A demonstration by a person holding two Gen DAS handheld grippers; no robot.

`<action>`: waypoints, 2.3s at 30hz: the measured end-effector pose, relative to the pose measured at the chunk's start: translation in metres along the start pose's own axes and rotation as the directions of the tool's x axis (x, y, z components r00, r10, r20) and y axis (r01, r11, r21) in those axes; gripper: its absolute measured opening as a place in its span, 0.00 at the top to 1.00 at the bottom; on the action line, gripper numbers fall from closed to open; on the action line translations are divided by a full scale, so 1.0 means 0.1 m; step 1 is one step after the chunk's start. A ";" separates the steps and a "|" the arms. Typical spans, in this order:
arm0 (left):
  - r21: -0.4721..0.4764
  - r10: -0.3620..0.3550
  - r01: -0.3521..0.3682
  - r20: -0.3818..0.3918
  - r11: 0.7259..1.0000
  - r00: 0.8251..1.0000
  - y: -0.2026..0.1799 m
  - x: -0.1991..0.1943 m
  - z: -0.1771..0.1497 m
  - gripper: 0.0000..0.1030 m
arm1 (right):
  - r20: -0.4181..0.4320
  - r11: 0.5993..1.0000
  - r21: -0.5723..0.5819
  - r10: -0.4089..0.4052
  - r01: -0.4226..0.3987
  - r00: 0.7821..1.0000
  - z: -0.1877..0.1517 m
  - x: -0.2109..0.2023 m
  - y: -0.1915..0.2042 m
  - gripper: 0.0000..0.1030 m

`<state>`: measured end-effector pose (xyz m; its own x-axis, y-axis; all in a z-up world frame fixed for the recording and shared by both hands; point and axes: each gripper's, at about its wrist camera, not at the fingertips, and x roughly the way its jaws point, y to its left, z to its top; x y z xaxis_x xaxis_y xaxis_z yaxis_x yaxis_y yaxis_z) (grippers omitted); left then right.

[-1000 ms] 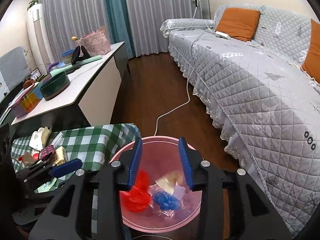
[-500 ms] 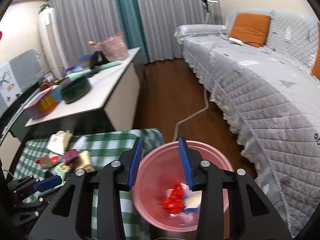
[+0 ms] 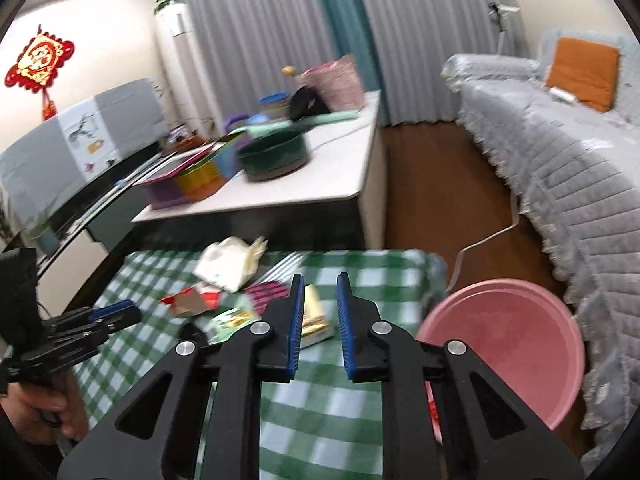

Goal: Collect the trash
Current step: 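Move both grippers back over the table, then grasp and lift the black cable with the left gripper while the right gripper grasps the black plastic bag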

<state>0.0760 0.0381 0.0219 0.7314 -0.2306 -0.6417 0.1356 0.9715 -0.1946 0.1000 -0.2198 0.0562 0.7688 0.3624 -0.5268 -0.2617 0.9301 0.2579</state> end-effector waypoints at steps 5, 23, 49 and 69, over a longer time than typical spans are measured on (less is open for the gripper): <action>-0.067 0.028 -0.030 -0.037 0.997 0.999 0.22 0.18 -0.12 0.76 | -0.089 0.997 -0.017 0.068 -0.070 0.994 -0.19 0.37 0.29 0.83; -0.101 0.036 -0.052 -0.150 0.994 0.988 0.35 0.69 -0.22 0.46 | -0.362 0.993 0.027 0.118 -0.117 0.925 -0.63 1.32 0.45 0.59; -0.022 0.069 -0.075 -0.203 0.997 0.977 0.25 0.77 -0.28 0.81 | -0.347 0.988 -0.049 0.120 -0.146 0.930 -0.57 1.16 0.53 0.84; 0.023 0.048 -0.046 -0.091 0.999 0.995 0.01 0.32 -0.24 0.83 | -0.209 0.989 -0.112 0.069 -0.094 0.975 -0.46 0.43 0.50 0.84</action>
<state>0.0839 0.0307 -0.0169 0.6734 -0.1879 -0.7150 0.1172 0.9821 -0.1477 0.0928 -0.1553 0.0091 0.6098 0.4304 -0.6655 -0.3962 0.8928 0.2143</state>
